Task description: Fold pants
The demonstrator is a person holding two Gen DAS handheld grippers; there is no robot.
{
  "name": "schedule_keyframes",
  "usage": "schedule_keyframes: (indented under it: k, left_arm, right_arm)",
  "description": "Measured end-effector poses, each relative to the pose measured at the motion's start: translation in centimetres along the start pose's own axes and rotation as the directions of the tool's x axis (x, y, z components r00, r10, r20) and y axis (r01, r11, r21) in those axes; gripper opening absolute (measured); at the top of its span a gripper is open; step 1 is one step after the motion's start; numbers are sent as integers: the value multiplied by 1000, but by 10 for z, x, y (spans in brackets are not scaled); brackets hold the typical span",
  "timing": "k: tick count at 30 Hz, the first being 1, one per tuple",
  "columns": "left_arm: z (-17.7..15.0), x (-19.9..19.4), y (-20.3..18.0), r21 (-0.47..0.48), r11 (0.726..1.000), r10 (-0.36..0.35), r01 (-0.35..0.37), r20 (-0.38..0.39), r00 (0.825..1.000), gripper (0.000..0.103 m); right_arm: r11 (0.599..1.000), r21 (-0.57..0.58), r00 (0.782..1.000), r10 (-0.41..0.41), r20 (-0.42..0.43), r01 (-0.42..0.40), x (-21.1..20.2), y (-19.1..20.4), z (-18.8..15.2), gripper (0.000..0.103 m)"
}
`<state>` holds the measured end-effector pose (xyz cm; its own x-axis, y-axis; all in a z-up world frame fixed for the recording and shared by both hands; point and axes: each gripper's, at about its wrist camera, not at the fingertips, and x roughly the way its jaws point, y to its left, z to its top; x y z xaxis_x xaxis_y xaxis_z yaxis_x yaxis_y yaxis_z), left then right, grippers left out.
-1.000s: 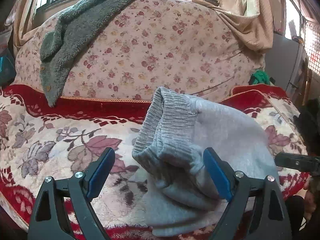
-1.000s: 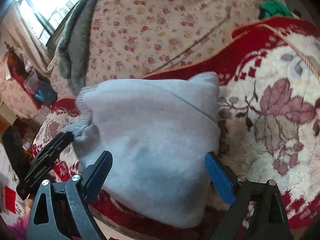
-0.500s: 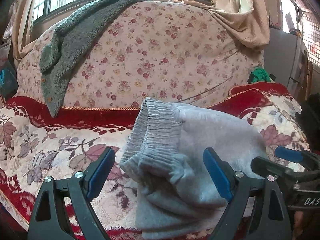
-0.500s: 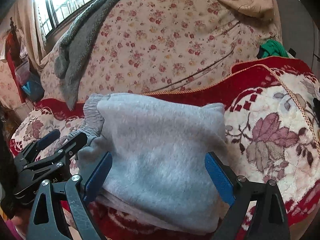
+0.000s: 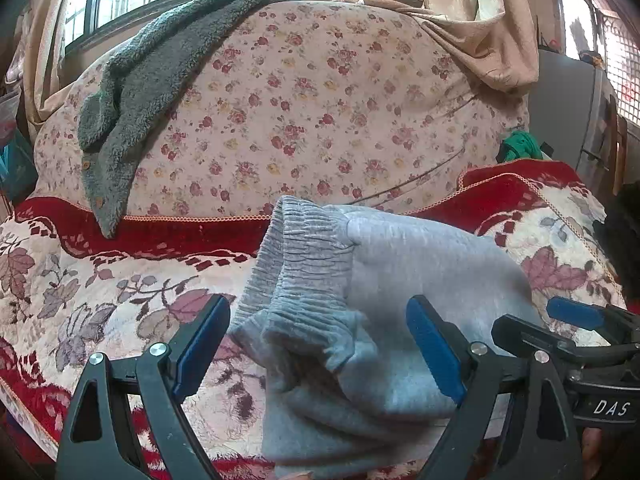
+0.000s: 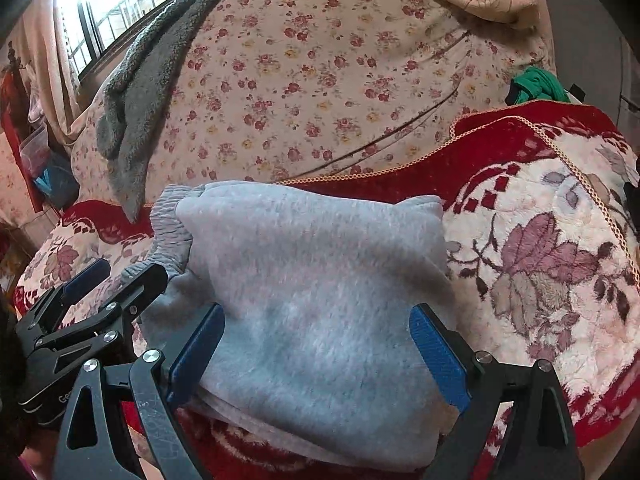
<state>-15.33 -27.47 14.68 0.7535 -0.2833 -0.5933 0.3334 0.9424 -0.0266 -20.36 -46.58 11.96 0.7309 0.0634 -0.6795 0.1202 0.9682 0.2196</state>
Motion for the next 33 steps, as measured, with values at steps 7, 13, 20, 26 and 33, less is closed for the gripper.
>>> schedule_keyframes:
  k: [7,13,20,26,33]
  left_arm:
    - [0,0,0,2,1000,-3,3,0,1000,89]
    - [2,1,1,7,1000,-6,6,-2,1000,89]
    - [1,1,1,7,1000,-8,8,-3,1000,89]
    - [1,2,0,15,1000,-7,7,-5,1000,89]
    - [1,5,-1,13,1000,-7,7,-9,1000,89]
  right_arm:
    - [1000,3,1000,-3,-7,3,0,-1,2,96]
    - [1000,-6,1000,-3,-6,3,1,-1,2,96]
    - [1000,-11,1000,-3,-17,2,3,0,2,97]
    - [1000,-14,1000,-1,-22,0,4,0,3,97]
    - [1000,-8,1000,-4,-28,4,7,-5,3,97]
